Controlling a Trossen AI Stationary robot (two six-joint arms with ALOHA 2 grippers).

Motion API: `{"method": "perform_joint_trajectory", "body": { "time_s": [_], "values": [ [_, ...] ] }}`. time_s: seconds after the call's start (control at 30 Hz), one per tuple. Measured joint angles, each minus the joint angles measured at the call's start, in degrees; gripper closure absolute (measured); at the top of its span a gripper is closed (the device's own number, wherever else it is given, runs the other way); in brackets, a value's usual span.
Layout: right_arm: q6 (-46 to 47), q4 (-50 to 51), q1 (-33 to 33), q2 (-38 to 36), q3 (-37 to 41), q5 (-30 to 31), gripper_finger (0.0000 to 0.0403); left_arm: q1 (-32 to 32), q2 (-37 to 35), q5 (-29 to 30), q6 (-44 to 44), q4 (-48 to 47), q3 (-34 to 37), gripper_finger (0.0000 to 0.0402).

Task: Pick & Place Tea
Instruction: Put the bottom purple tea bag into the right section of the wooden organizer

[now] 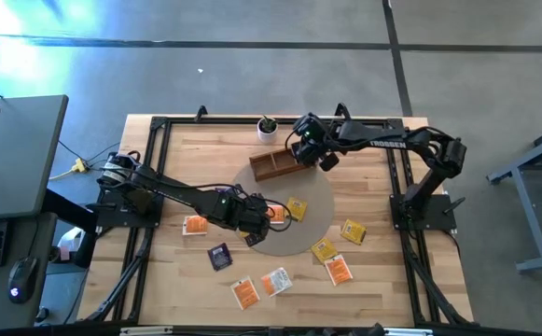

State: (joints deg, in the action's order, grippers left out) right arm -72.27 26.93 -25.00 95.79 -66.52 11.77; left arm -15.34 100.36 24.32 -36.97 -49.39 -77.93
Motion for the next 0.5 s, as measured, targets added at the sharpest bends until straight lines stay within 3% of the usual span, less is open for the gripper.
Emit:
{"method": "perform_joint_trajectory", "body": {
  "time_s": [0.1, 0.37, 0.5],
  "values": [
    [1.0, -0.2, 0.0, 0.0, 0.0, 2.1, 0.0375, 0.0, 0.0, 0.0, 0.0, 0.0, 0.0, 0.0299],
    [4.4, -1.4, -0.1, 0.0, 0.0, -1.3, 0.0314, 0.0, 0.0, 0.0, 0.0, 0.0, 0.0, 0.0299],
    [7.3, -5.4, 0.7, 0.0, 0.0, 1.4, 0.0296, 0.0, 0.0, -1.0, 0.0, -0.1, 0.0, 0.0299]
  ]
}}
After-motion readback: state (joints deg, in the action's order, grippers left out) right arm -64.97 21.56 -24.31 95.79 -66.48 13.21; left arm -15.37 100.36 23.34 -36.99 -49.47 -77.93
